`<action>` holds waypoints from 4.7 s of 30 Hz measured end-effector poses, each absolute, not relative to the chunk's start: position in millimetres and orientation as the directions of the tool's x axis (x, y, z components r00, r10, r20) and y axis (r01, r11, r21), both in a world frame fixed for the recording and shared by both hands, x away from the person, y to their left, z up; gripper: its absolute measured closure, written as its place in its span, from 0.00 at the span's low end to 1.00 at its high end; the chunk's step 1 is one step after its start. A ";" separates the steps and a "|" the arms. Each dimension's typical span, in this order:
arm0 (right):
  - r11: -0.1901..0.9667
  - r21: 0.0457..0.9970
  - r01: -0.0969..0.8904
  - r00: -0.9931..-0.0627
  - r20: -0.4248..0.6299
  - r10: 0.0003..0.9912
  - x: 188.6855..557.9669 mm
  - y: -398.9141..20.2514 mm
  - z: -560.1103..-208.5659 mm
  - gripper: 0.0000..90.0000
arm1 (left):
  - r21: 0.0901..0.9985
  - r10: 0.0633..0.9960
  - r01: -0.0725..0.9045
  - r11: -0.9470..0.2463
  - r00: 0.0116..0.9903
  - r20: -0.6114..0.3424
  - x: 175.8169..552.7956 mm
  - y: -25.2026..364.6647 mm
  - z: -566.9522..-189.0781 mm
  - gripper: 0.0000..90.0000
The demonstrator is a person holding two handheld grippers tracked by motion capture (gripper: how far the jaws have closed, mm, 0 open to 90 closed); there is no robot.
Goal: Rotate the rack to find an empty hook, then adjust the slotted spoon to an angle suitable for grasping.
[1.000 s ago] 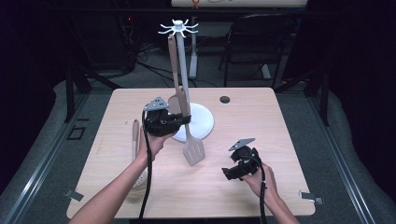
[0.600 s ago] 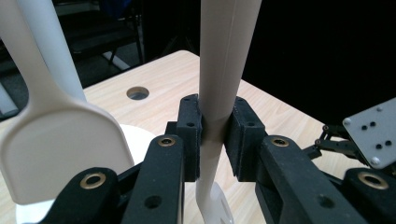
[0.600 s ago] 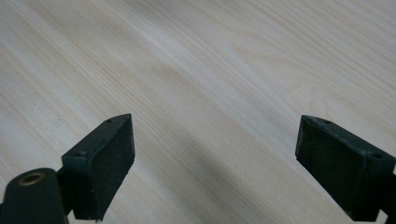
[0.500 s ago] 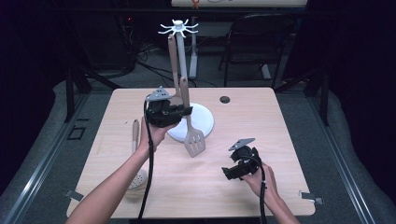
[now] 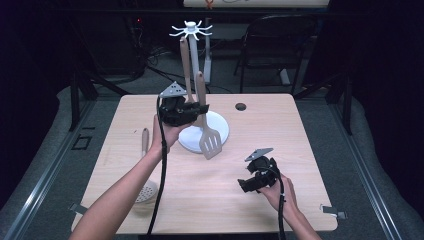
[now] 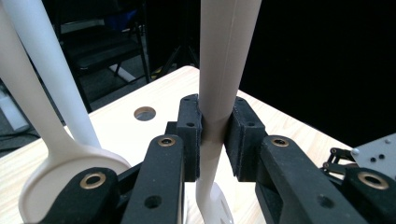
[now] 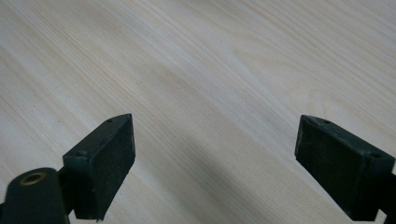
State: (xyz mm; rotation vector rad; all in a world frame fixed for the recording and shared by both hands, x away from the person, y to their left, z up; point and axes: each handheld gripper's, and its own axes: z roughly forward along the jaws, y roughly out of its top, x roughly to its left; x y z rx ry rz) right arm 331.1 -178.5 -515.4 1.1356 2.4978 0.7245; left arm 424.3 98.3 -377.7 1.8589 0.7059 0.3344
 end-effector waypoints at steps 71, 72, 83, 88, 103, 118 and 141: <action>0.591 0.532 0.607 -0.667 -0.064 0.742 330.9 -173.8 -519.2 0.13 | 0.892 0.677 0.398 -0.214 0.719 -0.159 498.9 102.3 -322.8 0.83; 0.589 0.533 0.607 -0.667 -0.061 0.742 330.8 -173.7 -519.4 0.13 | 0.891 0.682 0.401 -0.211 0.714 -0.160 499.1 102.5 -323.0 0.82; 0.604 0.518 0.605 -0.675 -0.068 0.735 331.0 -173.2 -519.4 0.13 | 0.893 0.697 0.390 -0.224 0.705 -0.133 492.4 102.9 -327.1 0.76; 0.603 0.513 0.611 -0.673 -0.064 0.737 330.7 -172.0 -520.5 0.14 | 0.888 0.688 0.367 -0.277 0.721 -0.084 484.1 99.8 -329.6 0.71; 0.604 0.515 0.608 -0.676 -0.062 0.734 331.5 -171.4 -522.2 0.14 | 0.877 0.662 0.343 -0.336 0.749 -0.039 460.2 118.0 -333.6 0.71; 0.614 0.500 0.611 -0.677 -0.074 0.733 331.6 -170.6 -521.4 0.14 | 0.914 0.731 0.294 -0.279 0.682 0.004 462.3 144.2 -298.1 0.96; 0.617 0.503 0.606 -0.683 -0.070 0.727 331.8 -170.0 -523.0 0.15 | 0.945 0.741 0.182 -0.272 0.666 0.085 456.6 133.2 -245.8 0.95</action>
